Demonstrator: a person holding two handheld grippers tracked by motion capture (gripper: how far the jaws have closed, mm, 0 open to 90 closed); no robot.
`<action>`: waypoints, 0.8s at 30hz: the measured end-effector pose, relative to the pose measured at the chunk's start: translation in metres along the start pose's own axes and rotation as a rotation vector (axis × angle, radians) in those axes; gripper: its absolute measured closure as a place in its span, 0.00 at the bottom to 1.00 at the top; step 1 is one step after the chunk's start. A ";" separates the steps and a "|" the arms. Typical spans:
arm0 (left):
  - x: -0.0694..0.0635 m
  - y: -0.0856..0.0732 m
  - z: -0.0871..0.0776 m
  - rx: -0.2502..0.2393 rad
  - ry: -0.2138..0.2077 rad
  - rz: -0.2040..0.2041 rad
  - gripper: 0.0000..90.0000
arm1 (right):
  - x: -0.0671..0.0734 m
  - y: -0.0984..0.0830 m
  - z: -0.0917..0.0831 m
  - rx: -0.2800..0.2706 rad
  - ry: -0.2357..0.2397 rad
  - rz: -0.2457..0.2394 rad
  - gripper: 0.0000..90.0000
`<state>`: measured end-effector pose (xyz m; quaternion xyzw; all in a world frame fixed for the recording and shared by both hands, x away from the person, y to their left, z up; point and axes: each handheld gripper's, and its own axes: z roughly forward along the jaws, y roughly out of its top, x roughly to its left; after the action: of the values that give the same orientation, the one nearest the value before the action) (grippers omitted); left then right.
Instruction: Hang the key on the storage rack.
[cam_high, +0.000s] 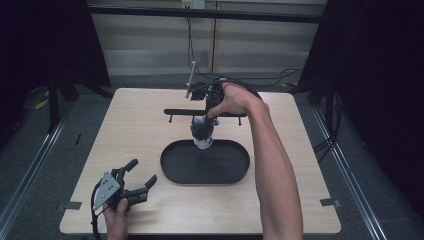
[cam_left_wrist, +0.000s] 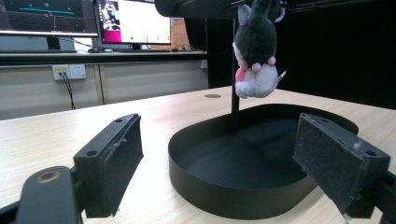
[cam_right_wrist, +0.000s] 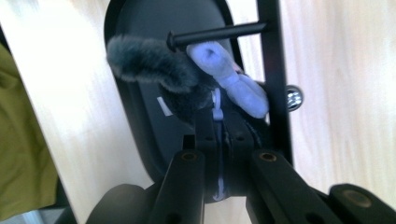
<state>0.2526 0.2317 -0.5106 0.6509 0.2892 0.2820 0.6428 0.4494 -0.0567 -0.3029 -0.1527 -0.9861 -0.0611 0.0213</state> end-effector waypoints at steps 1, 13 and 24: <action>0.000 0.000 0.000 -0.001 0.000 -0.002 0.17 | 0.000 0.000 0.000 0.000 0.004 -0.001 0.96; 0.000 0.000 0.000 0.000 -0.001 0.000 0.17 | 0.004 0.001 -0.002 -0.021 -0.018 -0.013 0.94; 0.000 0.000 0.000 0.000 -0.004 -0.001 0.17 | 0.008 -0.003 -0.003 -0.059 0.020 0.006 0.89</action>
<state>0.2525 0.2316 -0.5106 0.6512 0.2883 0.2803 0.6436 0.4404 -0.0579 -0.2993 -0.1555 -0.9832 -0.0916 0.0270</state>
